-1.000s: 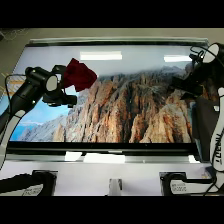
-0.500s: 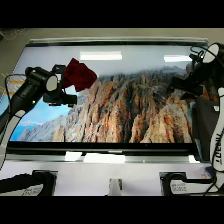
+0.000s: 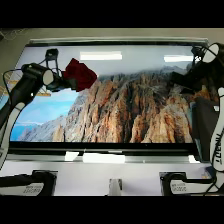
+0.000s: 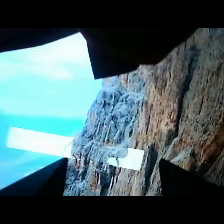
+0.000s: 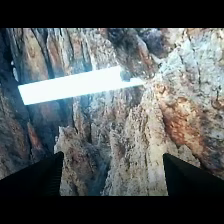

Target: Fold the shirts.

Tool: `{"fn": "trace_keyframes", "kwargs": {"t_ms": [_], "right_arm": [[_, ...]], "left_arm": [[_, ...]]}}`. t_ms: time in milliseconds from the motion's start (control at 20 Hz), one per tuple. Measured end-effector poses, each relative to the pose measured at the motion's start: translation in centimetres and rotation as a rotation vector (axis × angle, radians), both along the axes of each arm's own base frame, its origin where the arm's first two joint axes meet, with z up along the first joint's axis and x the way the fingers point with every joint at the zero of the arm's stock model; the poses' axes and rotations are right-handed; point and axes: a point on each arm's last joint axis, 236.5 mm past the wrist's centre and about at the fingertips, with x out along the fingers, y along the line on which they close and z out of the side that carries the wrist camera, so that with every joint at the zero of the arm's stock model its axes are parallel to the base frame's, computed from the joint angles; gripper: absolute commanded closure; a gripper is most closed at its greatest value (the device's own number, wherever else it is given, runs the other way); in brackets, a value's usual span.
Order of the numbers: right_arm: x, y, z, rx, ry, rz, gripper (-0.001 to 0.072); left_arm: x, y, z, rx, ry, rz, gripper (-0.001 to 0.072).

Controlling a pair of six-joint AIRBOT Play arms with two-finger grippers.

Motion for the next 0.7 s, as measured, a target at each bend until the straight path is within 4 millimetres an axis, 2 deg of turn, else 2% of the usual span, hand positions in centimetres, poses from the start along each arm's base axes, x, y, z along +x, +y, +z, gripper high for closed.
{"fn": "trace_keyframes", "kwargs": {"t_ms": [150, 250, 450, 500, 550, 700], "right_arm": [[1.0, -0.1, 0.0, -0.002, -0.036, 0.0, 0.0049], [1.3, 0.1, 0.0, 0.008, -0.044, 0.0, 0.0049], [1.6, 1.5, 0.2, 0.067, -0.058, 0.01, 0.0049], [1.8, 2.0, 0.3, 0.086, -0.068, 0.011, 0.0049], [1.9, 2.4, 0.4, 0.104, -0.071, 0.013, 0.0049], [2.1, 3.9, 0.8, 0.173, -0.082, 0.021, 0.0049]], "left_arm": [[4.1, 2.9, -2.9, -0.177, 0.055, 0.152, -0.0005], [6.4, 3.8, -5.0, -0.316, 0.075, 0.233, -0.0005], [9.9, 2.5, -8.5, -0.516, 0.068, 0.255, -0.0005], [10.6, 2.2, -9.2, -0.543, 0.059, 0.256, 0.0026], [11.3, 1.9, -9.9, -0.566, 0.045, 0.26, 0.0152], [12.9, 1.1, -11.4, -0.607, 0.007, 0.276, 0.0222]]}}
